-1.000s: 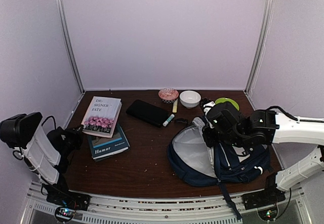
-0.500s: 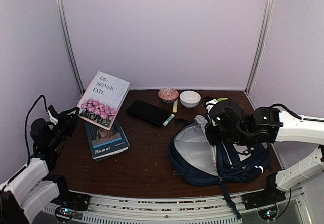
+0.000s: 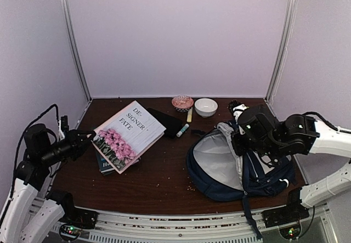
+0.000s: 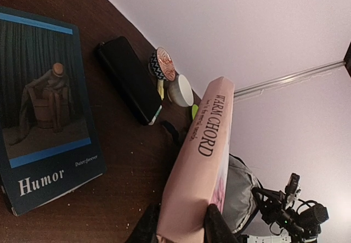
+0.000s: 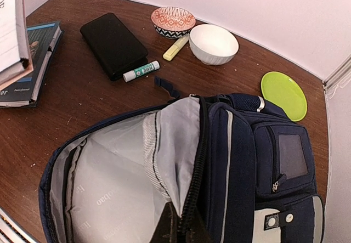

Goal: Pack the student bag
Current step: Place the book in the student bag.

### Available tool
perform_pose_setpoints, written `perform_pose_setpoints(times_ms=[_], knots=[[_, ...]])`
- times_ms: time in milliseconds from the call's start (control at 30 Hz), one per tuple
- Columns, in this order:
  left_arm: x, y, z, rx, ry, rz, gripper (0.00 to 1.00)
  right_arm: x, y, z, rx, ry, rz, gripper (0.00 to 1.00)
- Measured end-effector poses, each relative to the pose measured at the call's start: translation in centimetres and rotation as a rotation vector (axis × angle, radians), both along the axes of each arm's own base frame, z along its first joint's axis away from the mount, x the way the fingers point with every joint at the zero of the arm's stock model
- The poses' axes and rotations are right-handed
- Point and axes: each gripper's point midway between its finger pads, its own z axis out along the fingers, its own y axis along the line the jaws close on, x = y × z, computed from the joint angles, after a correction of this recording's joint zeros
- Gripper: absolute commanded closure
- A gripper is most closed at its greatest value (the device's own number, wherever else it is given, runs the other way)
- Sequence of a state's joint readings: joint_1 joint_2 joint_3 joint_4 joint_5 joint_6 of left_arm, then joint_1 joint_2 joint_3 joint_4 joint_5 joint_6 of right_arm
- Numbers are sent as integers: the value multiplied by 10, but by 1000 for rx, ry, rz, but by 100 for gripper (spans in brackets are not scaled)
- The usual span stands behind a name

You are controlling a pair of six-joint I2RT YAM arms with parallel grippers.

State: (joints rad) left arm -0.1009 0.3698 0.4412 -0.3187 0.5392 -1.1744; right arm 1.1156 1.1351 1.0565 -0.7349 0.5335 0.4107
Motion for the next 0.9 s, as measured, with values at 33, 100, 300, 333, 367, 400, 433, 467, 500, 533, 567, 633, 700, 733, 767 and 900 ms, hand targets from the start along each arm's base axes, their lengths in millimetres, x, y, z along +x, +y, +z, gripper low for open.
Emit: perform_pose_setpoints(times_ms=[33,100,300,333,367,400,433,467,500,533,567,633,700,733,767,900], knots=[[-4,-5,4,2,1,-23,71,0,-1,1,5,-1,-4,100],[-12,-14,12,2,-1,-70,70,-1,-3,0,11,0,-8,100],[-28,-59,27,21,18,-241,68,-3,-5,-7,14,10,-16,100],[-30,-73,27,36,35,-284,68,-3,-5,-8,15,11,-17,100],[-31,-83,26,48,47,-315,68,-4,-5,-10,15,13,-17,100],[-33,-98,27,62,57,-357,68,-4,-5,-10,16,15,-17,100],[-33,-109,28,69,61,-385,68,-4,-4,-11,17,15,-17,100],[-33,-122,26,76,69,-413,69,-5,-4,-11,18,15,-17,100],[-32,-130,22,82,79,-426,68,-5,-3,-11,20,15,-16,100],[-29,-138,18,87,91,-430,69,-5,-3,-11,21,14,-16,100],[-26,-142,14,91,103,-427,68,-5,-3,-11,23,14,-16,100],[-20,-150,5,93,129,-413,68,-5,-3,-10,27,13,-17,100],[-15,-156,1,87,147,-405,68,-6,-4,-8,35,10,-16,100],[-12,-161,-2,79,158,-400,68,-6,-4,-7,38,8,-16,100],[-10,-167,-4,72,167,-402,68,-7,-4,-6,41,7,-14,100],[-10,-189,-11,48,196,-426,68,-7,-4,-6,42,5,-13,100]])
